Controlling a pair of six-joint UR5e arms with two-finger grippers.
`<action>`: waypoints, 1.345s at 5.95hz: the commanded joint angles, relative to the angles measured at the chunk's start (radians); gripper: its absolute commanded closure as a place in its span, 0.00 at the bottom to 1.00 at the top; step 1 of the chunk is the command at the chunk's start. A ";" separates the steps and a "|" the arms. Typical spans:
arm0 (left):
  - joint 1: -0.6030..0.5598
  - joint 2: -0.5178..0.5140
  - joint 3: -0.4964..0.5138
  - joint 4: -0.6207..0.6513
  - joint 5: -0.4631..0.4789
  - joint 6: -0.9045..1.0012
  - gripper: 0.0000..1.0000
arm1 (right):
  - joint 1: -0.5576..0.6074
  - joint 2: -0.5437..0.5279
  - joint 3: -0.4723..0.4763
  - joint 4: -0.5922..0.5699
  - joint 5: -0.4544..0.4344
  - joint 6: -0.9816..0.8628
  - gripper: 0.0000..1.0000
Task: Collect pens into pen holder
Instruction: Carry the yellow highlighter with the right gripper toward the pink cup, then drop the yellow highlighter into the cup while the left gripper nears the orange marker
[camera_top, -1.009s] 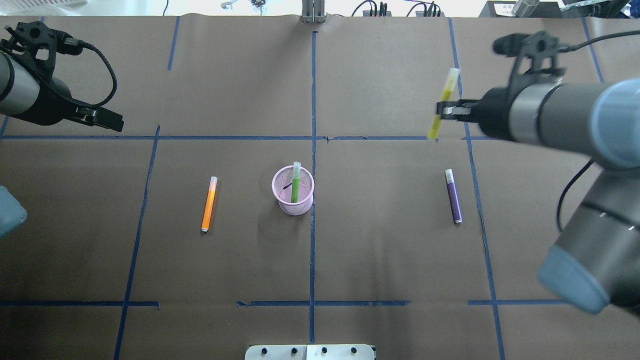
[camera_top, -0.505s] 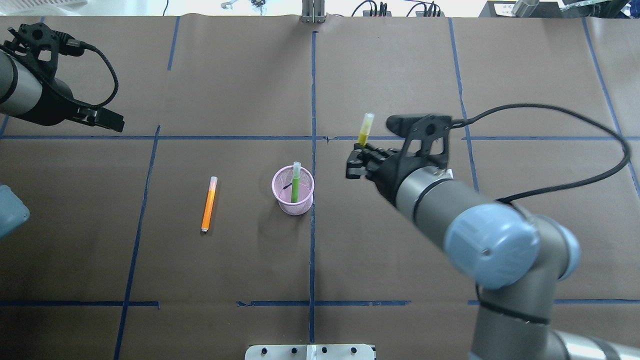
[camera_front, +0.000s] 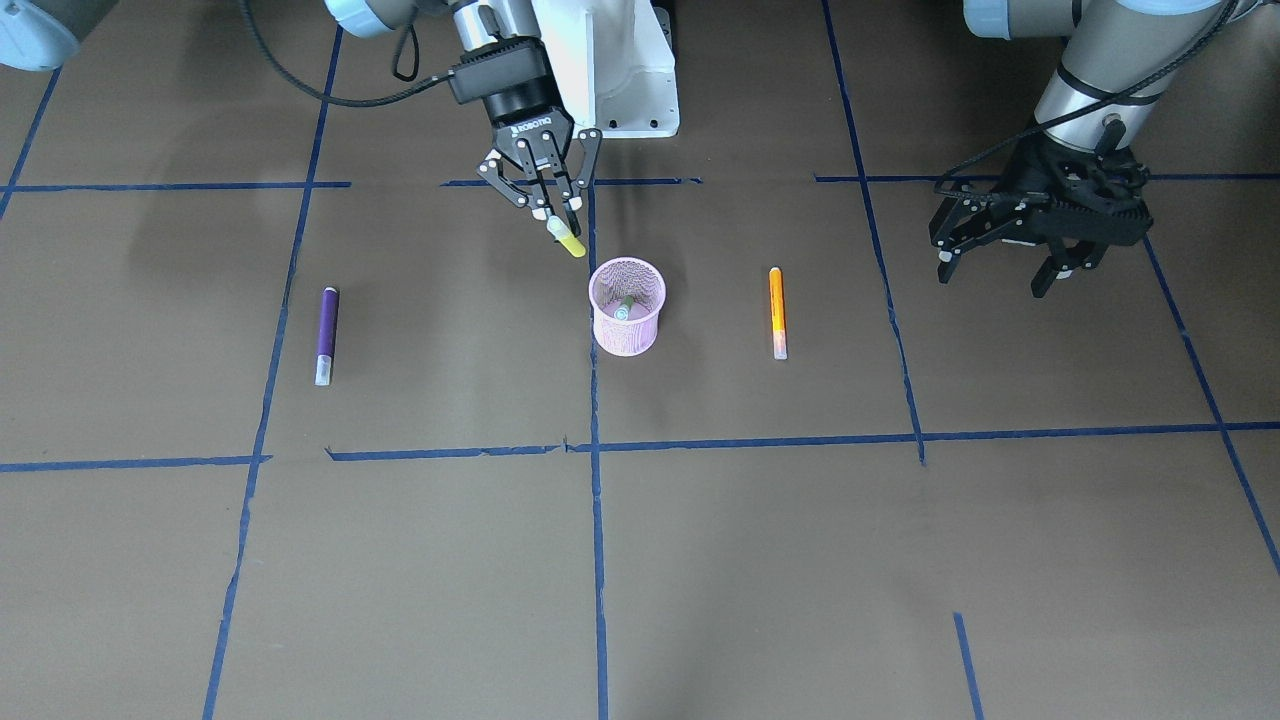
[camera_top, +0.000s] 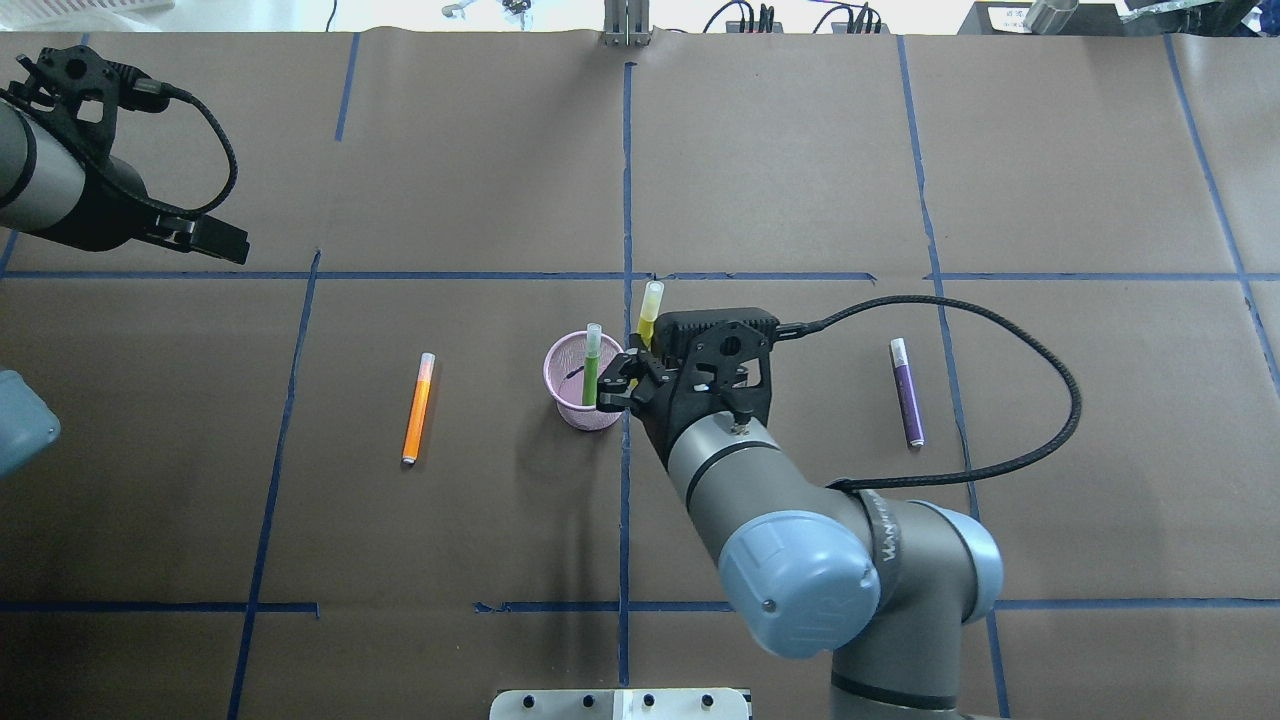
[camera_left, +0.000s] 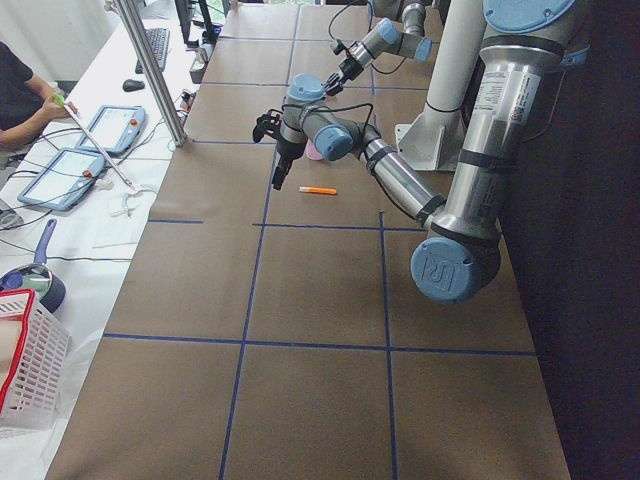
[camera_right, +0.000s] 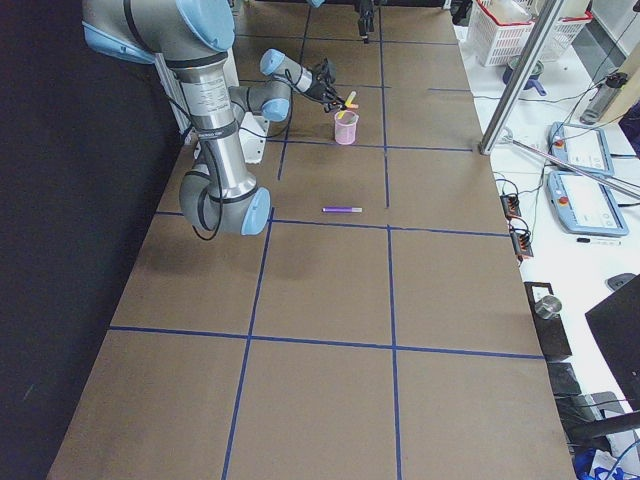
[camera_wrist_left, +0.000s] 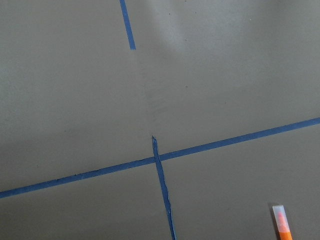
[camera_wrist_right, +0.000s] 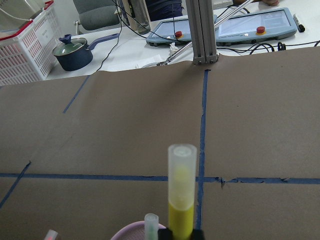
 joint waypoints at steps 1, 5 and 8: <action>0.008 -0.023 0.027 -0.003 0.001 0.002 0.00 | -0.014 0.058 -0.065 -0.002 -0.034 0.020 1.00; 0.012 -0.034 0.052 -0.003 0.000 -0.012 0.00 | -0.014 0.123 -0.170 0.006 -0.039 0.025 0.64; 0.126 -0.090 0.095 0.014 0.001 -0.050 0.00 | -0.008 0.115 -0.112 -0.001 -0.028 0.022 0.00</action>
